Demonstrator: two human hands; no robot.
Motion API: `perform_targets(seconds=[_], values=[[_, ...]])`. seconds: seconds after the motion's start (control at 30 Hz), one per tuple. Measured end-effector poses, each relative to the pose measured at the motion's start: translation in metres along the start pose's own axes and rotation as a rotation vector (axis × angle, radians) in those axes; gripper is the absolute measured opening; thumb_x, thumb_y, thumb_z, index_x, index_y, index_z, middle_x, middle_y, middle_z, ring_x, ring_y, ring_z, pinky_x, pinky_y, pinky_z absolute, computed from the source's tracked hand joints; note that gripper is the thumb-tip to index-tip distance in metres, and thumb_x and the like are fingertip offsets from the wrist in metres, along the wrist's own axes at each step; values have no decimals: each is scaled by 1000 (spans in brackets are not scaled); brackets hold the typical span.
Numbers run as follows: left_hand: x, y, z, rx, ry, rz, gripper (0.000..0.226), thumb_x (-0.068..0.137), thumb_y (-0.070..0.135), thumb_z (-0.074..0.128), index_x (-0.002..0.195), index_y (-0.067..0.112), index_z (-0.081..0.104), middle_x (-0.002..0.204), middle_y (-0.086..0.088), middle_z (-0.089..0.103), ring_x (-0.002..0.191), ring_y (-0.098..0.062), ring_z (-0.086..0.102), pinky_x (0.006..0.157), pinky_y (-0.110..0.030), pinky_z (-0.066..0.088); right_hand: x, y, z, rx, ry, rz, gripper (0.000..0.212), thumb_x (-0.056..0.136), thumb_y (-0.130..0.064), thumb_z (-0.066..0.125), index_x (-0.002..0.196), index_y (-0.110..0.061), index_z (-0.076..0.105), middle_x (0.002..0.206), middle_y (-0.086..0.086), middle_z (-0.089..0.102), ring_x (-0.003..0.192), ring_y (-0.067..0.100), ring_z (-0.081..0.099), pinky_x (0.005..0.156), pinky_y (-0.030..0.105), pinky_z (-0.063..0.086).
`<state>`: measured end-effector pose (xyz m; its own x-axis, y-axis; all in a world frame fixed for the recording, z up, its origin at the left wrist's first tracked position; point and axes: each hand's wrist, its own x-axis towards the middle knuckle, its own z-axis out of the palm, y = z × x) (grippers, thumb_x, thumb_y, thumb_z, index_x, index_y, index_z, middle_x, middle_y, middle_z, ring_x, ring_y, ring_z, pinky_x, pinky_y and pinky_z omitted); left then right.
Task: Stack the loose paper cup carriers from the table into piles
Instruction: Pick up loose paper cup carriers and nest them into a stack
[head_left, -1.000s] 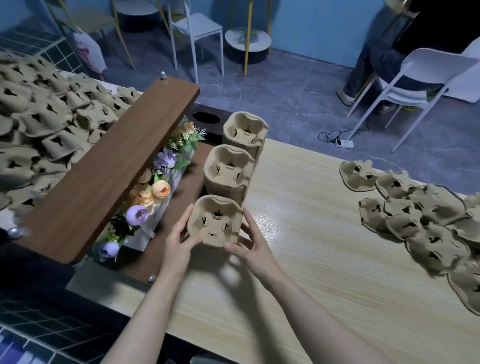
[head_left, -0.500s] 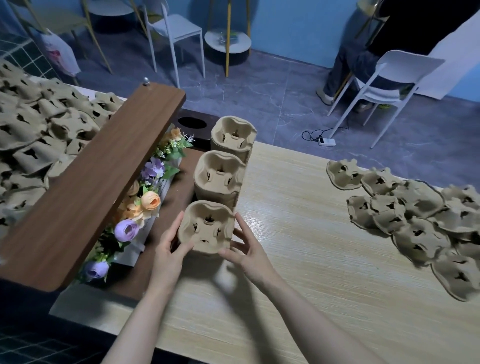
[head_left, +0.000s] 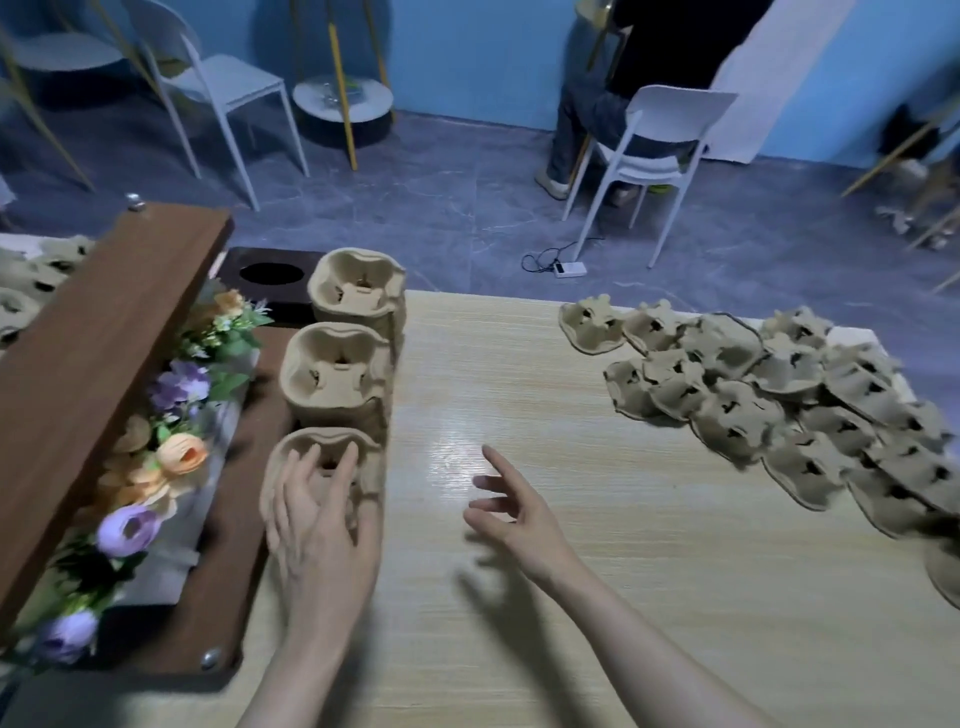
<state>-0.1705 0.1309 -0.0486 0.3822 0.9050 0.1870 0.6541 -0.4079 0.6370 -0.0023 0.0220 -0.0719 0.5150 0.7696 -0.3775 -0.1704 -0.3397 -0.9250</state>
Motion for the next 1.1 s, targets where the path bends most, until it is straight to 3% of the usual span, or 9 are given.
perform_targets(seconds=[0.1, 0.3, 0.47, 0.57, 0.63, 0.8, 0.97, 1.1], values=[[-8, 24, 20, -49, -129, 96, 53, 83, 27, 42, 131, 15, 61, 137, -14, 47, 132, -35, 43, 103, -57, 39, -16, 6, -41, 7, 128, 11, 65, 86, 4, 66, 134, -35, 44, 119, 5, 57, 90, 15, 57, 73, 20, 55], [-36, 86, 78, -136, -553, 189, 59, 83, 40, 36, 134, 21, 59, 137, -6, 49, 126, -27, 53, 101, -45, 47, -54, 27, -136, -44, 356, 19, 52, 87, 3, 66, 122, -33, 54, 115, 6, 60, 86, 10, 58, 85, 39, 55], [-64, 143, 124, -109, -756, 239, 45, 95, 18, 58, 138, 28, 53, 144, 2, 41, 119, -20, 56, 94, -36, 47, -88, 40, -228, -247, 486, -27, 45, 87, -2, 67, 115, -35, 59, 121, -4, 60, 105, 6, 60, 78, 14, 48], [-84, 176, 152, -85, -814, 239, 43, 97, 24, 56, 139, 29, 52, 144, 5, 41, 114, -18, 58, 90, -32, 45, -110, 47, -288, -409, 543, -82, 52, 86, -2, 67, 114, -43, 55, 119, -14, 55, 109, -3, 53, 84, 16, 44], [-97, 197, 172, -74, -841, 220, 43, 97, 26, 55, 140, 31, 51, 143, 8, 40, 106, -19, 61, 87, -30, 45, -122, 53, -332, -512, 592, -100, 53, 85, -3, 69, 121, -38, 54, 124, -15, 52, 120, 5, 49, 97, 23, 40], [-131, 251, 221, -138, -857, 176, 42, 96, 25, 57, 137, 32, 54, 139, 9, 43, 110, -13, 60, 90, -31, 48, -133, 52, -445, -829, 715, -154, 62, 78, -20, 68, 138, -15, 52, 133, 6, 50, 128, 24, 41, 108, 20, 25], [-162, 292, 256, -190, -823, 89, 42, 97, 22, 56, 137, 33, 52, 137, 12, 42, 102, -5, 56, 85, -26, 45, -114, 43, -523, -1109, 606, -50, 86, 79, -24, 76, 151, -24, 30, 148, 3, 36, 139, 23, 26, 111, 43, 27], [-186, 313, 268, -198, -806, 41, 42, 97, 23, 55, 138, 35, 51, 136, 15, 41, 101, -3, 55, 85, -25, 44, -96, 47, -558, -1336, 463, 91, 95, 79, -32, 73, 155, -26, 16, 154, 4, 30, 144, 25, 20, 117, 45, 17]])
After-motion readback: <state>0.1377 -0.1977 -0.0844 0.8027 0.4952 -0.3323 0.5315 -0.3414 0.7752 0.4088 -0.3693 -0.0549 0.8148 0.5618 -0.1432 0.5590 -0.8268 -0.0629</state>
